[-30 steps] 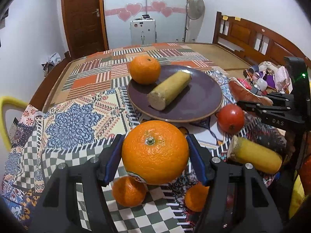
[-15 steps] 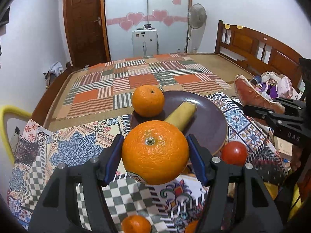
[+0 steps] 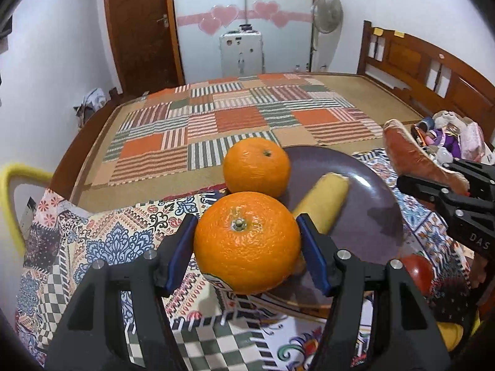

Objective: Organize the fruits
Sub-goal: 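Place the orange and pomelo segment on the purple plate, opening both tools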

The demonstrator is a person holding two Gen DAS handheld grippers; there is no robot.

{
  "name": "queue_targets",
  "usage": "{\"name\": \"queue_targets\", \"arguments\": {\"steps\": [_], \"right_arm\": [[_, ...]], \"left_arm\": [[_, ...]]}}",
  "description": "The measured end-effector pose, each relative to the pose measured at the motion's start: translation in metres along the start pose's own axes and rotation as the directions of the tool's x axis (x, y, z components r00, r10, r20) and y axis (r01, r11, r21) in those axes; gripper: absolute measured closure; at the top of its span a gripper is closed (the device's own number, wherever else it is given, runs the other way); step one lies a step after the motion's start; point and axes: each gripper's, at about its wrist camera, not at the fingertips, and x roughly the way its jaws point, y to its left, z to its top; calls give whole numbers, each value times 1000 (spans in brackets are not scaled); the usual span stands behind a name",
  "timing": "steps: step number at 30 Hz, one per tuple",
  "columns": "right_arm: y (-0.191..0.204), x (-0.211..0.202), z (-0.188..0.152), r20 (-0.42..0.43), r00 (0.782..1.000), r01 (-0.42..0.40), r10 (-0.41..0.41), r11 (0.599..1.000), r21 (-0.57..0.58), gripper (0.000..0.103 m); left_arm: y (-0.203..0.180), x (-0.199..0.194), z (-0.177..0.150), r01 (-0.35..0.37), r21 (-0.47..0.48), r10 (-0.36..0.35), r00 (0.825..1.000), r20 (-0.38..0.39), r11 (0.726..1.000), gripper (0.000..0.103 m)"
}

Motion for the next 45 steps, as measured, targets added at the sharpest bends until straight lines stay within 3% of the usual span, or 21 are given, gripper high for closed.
{"name": "queue_targets", "arguments": {"steps": [7, 18, 25, 35, 37, 41, 45], "right_arm": [[-5, 14, 5, -23, 1000, 18, -18, 1000, -10, 80], [-3, 37, 15, -84, 996, 26, -27, 1000, -17, 80], [4, 52, 19, -128, 992, 10, -14, 999, -34, 80], [12, 64, 22, -160, 987, -4, -4, 999, -54, 80], [13, 65, 21, -167, 986, -7, -1, 999, -51, 80], [14, 67, 20, -175, 985, -5, -5, 998, -55, 79], [14, 67, 20, -178, 984, -1, -8, 999, -49, 79]], "left_arm": [[-3, 13, 4, -11, 30, 12, 1000, -16, 999, 38], [-15, 23, 8, 43, 46, -41, 998, -52, 998, 38], [-24, 35, 6, 53, 80, -42, 992, -123, 995, 38], [-19, 40, 9, 59, 48, -51, 988, -145, 997, 37], [-20, 39, 9, 48, 51, -41, 990, -136, 998, 34], [-21, 31, 12, 14, 62, -8, 996, -85, 998, 18], [-21, 28, 13, 20, 65, -15, 997, -74, 998, 17]]}}
